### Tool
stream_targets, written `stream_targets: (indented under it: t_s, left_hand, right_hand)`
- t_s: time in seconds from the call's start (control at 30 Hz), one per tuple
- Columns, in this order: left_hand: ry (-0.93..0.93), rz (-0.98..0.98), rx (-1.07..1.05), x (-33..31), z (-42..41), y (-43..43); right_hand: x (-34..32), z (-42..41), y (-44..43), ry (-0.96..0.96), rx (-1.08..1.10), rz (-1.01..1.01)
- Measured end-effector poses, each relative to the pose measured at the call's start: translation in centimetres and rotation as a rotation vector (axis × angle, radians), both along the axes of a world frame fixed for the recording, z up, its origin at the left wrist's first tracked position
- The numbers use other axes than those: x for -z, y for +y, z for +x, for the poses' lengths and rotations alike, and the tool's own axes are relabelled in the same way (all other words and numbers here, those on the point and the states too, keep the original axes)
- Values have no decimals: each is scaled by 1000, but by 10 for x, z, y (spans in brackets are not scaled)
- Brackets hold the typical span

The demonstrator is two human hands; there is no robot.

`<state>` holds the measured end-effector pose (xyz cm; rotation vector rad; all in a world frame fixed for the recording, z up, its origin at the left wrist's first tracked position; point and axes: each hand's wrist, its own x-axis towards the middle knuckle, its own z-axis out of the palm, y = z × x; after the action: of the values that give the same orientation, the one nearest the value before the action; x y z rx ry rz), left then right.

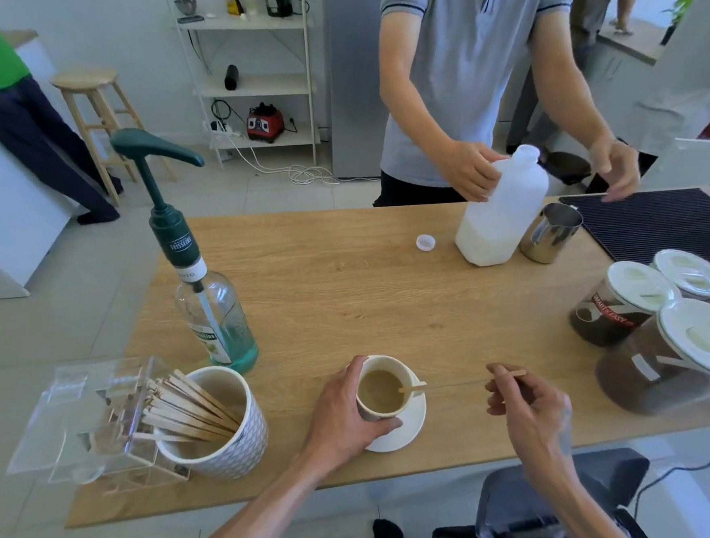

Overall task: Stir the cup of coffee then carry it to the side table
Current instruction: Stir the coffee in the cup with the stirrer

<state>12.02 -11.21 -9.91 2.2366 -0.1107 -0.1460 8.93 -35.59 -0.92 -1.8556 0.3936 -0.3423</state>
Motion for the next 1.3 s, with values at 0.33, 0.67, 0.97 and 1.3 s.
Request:
stream_targets:
  t_s: [0.33, 0.67, 0.97, 1.3]
  left_hand:
    - [15, 2, -2, -5, 0, -1]
    - [35, 4, -16, -2, -2, -1]
    - [2, 1, -7, -10, -4, 0]
    - [1, 1, 7, -15, -5, 1]
  right_hand:
    - [-20, 2, 21, -59, 7, 198]
    - [15, -3, 32, 101, 268, 314]
    - [6, -15, 4, 32, 376, 341]
    - [-5, -13, 30, -16, 161, 394]
